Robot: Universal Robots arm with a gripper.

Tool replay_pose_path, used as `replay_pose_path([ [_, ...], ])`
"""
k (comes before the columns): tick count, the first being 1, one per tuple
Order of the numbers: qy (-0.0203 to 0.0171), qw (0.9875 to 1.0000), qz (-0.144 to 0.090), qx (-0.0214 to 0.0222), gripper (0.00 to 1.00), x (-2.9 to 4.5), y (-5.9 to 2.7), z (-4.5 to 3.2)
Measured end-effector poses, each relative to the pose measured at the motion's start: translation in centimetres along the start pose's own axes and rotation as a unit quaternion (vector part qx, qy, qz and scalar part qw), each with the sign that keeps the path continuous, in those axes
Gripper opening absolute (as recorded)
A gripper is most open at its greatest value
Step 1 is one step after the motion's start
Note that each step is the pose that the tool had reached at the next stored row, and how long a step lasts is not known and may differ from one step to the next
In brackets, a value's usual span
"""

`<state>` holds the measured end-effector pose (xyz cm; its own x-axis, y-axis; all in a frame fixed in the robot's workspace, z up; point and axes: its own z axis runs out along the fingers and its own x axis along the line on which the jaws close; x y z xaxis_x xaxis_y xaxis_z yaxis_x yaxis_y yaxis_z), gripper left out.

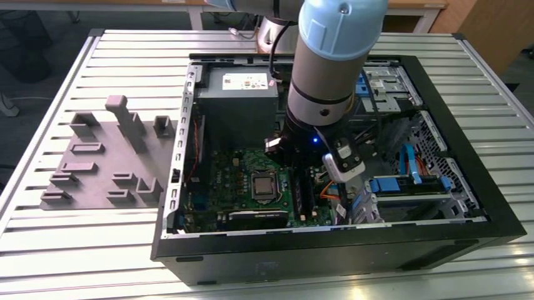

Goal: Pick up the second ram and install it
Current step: 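Insert the second ram into the second slot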

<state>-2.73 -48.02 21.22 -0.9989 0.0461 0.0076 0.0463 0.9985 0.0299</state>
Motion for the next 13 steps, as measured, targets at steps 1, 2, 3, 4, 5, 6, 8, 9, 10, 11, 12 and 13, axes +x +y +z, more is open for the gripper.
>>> replay_pose_path([
  [1, 0.0000, 1.0000, 0.000, 0.0001, 0.14, 0.00, 0.00, 0.00],
  [2, 0.0001, 1.0000, 0.000, 0.0001, 0.14, 0.00, 0.00, -0.01],
  [3, 0.0001, 1.0000, 0.000, 0.0001, 0.14, 0.00, 0.00, -0.01],
  [4, 0.0001, 1.0000, 0.000, 0.0001, 0.14, 0.00, 0.00, -0.01],
  [5, 0.0001, 1.0000, 0.000, 0.0001, 0.14, 0.00, 0.00, -0.01],
  [6, 0.0001, 1.0000, 0.000, 0.0002, 0.14, 0.00, 0.00, -0.05],
  [8, 0.0001, 1.0000, 0.000, 0.0001, 0.14, 0.00, 0.01, -0.26],
  [9, 0.0001, 1.0000, 0.000, 0.0001, 0.14, 0.00, 0.01, -0.37],
  [10, 0.0001, 1.0000, 0.000, 0.0001, 0.14, 0.00, 0.01, -0.39],
  [11, 0.0000, 1.0000, 0.000, 0.0000, 0.14, 0.01, 0.01, -0.39],
  [12, 0.0000, 1.0000, 0.000, 0.0000, 0.14, 0.01, 0.01, -0.39],
  [13, 0.0000, 1.0000, 0.001, 0.0000, 0.14, 0.00, 0.01, -0.39],
])
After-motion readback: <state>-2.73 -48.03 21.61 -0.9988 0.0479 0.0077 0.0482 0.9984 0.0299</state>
